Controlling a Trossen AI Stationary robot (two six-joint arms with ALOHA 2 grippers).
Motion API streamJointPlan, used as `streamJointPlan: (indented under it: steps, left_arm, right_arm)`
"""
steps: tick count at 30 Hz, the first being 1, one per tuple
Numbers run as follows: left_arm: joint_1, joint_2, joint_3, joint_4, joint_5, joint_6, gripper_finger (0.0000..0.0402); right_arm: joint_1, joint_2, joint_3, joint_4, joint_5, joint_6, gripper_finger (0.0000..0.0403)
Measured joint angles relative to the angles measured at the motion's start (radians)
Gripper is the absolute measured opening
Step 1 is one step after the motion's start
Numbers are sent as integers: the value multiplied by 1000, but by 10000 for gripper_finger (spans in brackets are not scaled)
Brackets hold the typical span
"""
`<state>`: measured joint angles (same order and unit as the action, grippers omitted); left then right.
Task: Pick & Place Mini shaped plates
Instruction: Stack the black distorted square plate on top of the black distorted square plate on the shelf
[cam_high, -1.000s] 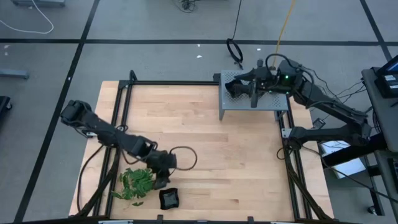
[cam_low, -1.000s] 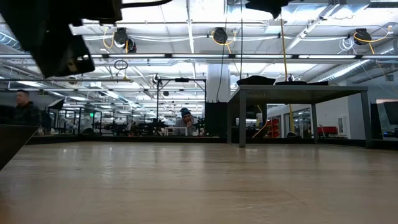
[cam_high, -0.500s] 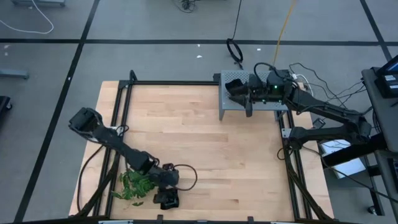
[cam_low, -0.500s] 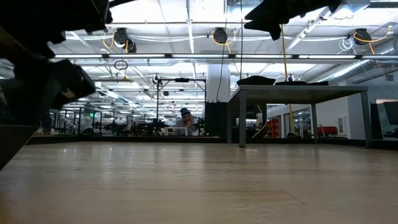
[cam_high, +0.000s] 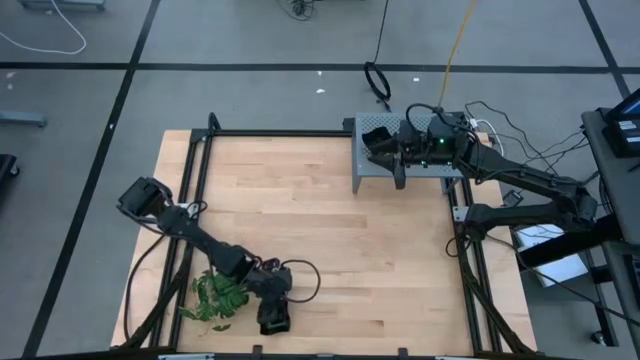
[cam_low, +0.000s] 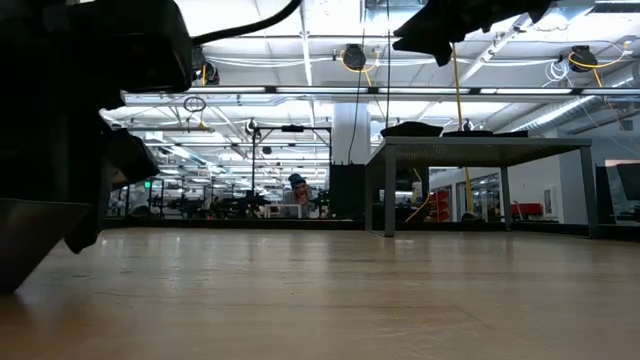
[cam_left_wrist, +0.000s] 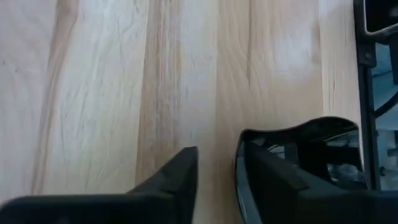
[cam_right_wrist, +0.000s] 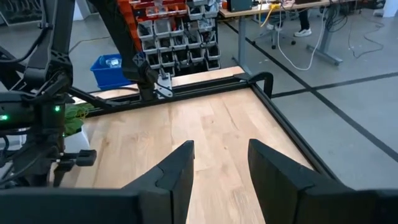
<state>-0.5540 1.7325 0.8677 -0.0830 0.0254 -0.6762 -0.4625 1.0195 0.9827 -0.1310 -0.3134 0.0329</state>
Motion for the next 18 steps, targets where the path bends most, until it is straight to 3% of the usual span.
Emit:
streamJointPlan:
  steps: [7,13,18]
  left_arm:
    - [49,0,0,74,63,-34,10]
    - [135,-50,0,72,79,27,5]
    - [262,-126,0,55,25,187,5]
  right_arm:
    - [0,0,0,0,0,-23,133]
    - [0,0,0,0,0,-69,132]
    - [0,0,0,0,0,-74,132]
